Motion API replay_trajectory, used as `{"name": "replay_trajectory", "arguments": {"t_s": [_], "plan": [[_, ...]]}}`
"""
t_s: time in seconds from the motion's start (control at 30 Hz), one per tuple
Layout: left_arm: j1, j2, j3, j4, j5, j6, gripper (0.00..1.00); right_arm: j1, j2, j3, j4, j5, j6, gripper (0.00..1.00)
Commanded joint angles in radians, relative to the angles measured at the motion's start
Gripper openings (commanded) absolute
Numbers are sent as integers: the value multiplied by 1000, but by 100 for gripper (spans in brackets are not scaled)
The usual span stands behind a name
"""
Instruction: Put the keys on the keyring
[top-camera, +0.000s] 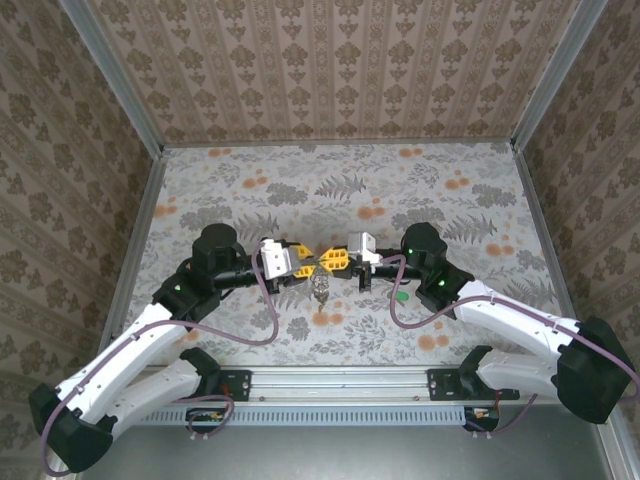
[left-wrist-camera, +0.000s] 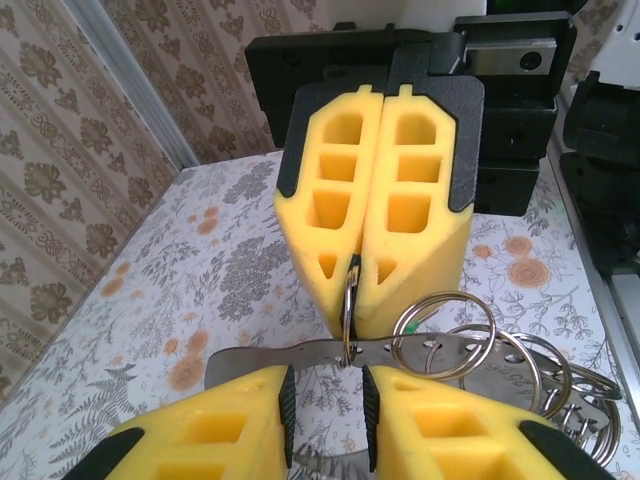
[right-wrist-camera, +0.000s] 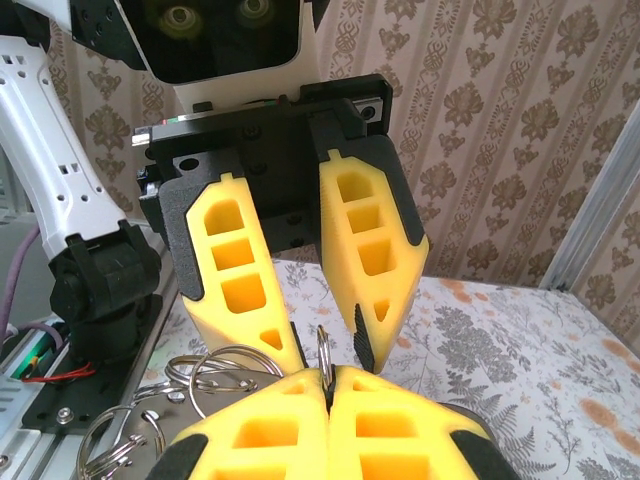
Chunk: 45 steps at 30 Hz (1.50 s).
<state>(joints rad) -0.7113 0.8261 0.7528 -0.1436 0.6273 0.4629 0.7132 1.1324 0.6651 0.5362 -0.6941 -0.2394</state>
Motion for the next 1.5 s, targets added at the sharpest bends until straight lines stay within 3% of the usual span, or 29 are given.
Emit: {"name": "replay_trajectory", "arguments": {"t_s": [0.0,0.27,0.57,0.7,0.87,0.97,1.2,1.47], "plan": [[10,9,19,7,39,-48,26,-3,1,5,54,-30,-21,0],[31,9,-10,118,-19,-173,23,-2,-2,5,56,-28,-22,0],[27,23,5,61,115,-80,25,-1,-10,-2,59,-6,-22,0],[26,25,4,45,143,-57,33,-3,-13,-2,59,7,-25,0],[22,24,-20,88,166,-66,35,-2,-8,-5,69,8,-22,0],[21,21,-20,84,142,-66,33,-2,-10,-5,68,2,-20,0],[22,31,-2,96,106,-82,15,4,-11,-4,50,-6,-33,0],[8,56,-6,109,149,-44,24,8,-12,-9,59,-1,-35,0]]}}
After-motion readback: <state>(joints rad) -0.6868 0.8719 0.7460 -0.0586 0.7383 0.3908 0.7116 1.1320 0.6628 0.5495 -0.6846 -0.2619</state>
